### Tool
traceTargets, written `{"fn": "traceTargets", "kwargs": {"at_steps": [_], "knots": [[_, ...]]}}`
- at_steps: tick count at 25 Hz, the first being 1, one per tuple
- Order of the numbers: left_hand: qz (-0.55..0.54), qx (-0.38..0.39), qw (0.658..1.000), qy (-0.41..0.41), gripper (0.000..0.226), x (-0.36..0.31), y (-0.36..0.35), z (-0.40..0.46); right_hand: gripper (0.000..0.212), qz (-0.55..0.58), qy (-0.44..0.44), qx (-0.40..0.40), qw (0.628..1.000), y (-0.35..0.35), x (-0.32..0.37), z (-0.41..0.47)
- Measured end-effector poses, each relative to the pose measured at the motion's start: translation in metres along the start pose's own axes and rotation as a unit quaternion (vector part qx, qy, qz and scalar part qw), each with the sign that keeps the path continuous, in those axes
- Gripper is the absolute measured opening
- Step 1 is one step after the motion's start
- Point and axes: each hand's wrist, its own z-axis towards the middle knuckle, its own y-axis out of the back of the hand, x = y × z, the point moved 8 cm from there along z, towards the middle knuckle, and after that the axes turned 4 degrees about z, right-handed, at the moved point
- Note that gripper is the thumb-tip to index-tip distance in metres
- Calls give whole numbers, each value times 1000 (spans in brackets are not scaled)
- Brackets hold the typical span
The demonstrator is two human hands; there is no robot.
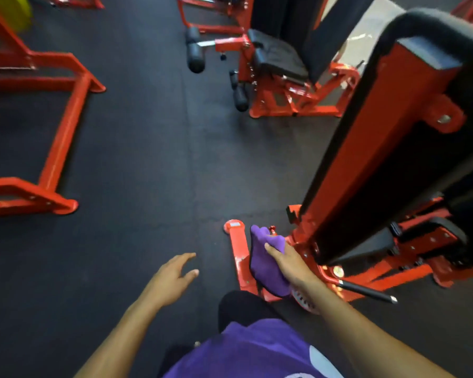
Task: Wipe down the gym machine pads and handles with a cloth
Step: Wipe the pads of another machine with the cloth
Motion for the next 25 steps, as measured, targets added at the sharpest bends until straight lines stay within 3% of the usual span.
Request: {"fn": "traceTargets", "kwargs": {"at_steps": [6,11,15,16,25], "knots": [[-41,-37,996,71,53,53,45,39,41,-162,51,63,983,-35,42,77],[-23,10,995,95,47,103,76,135,16,-154,53,40,986,-38,53,160],[32,66,996,56,47,90,136,221,16,-137,14,0,991,-28,55,214],[32,69,996,49,46,85,152,242,24,-137,3,-12,991,-23,61,226],[-22,118,992,-27,43,42,227,434,25,-107,-96,-99,985,17,82,347]]}}
